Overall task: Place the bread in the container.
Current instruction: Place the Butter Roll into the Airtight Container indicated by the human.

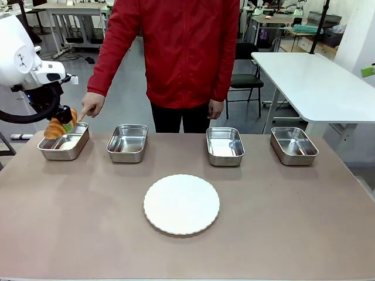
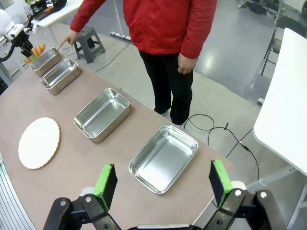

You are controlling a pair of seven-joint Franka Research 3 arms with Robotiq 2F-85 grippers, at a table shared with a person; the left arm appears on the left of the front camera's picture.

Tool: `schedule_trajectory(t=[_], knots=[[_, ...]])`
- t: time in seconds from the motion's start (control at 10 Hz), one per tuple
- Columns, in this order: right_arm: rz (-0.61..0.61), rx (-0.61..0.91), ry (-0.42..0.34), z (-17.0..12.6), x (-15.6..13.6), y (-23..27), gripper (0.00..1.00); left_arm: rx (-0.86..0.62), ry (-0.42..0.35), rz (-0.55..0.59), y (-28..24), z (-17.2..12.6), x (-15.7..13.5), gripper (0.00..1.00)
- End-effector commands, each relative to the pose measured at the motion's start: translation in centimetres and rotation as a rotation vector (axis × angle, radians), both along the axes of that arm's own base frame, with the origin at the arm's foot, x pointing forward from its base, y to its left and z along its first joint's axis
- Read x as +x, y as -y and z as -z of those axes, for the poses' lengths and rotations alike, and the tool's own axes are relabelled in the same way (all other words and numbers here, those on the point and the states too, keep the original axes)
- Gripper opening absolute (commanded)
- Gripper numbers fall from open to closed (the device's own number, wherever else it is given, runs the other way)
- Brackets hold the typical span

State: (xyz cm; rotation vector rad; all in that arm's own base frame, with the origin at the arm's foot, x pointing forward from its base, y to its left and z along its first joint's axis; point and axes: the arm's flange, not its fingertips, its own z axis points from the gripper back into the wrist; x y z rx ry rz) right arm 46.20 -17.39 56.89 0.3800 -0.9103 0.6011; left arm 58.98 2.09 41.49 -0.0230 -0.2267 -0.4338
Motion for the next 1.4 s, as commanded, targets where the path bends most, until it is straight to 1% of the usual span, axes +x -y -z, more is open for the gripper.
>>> schedule_trajectory(t=[0.0, 0.1, 0.3, 0.4, 0.5, 0.9, 1.2, 1.3], knots=[[-0.004, 0.005, 0.007, -0.1, 0.0, 0.0, 1.0, 0.043, 0.033, 0.012, -0.7, 1.1, 0.9, 0.48], [-0.004, 0.005, 0.007, -0.1, 0.0, 0.0, 1.0, 0.027, 0.023, 0.032, -1.0, 1.8, 1.0, 0.48], [-0.004, 0.005, 0.007, -0.1, 0.0, 0.0, 1.0, 0.027, 0.031, 0.041, -1.3, 2.4, 1.4, 0.48], [-0.004, 0.005, 0.007, -0.1, 0.0, 0.0, 1.0, 0.01, 0.019, 0.044, -1.5, 2.7, 1.6, 0.48], [-0.004, 0.005, 0.007, -0.1, 0.0, 0.0, 1.0, -0.004, 0.006, 0.049, -1.6, 3.1, 2.0, 1.0], [-0.004, 0.005, 0.007, -0.1, 0.0, 0.0, 1.0, 0.009, 0.047, 0.043, -1.3, 2.9, 2.2, 1.0], [-0.004, 0.005, 0.007, -0.1, 0.0, 0.0, 1.0, -0.013, 0.044, 0.05, -1.4, 2.8, 2.3, 1.0], [-0.004, 0.005, 0.007, -0.1, 0.0, 0.0, 1.0, -0.035, 0.007, 0.005, -1.4, 2.2, 2.5, 1.0]])
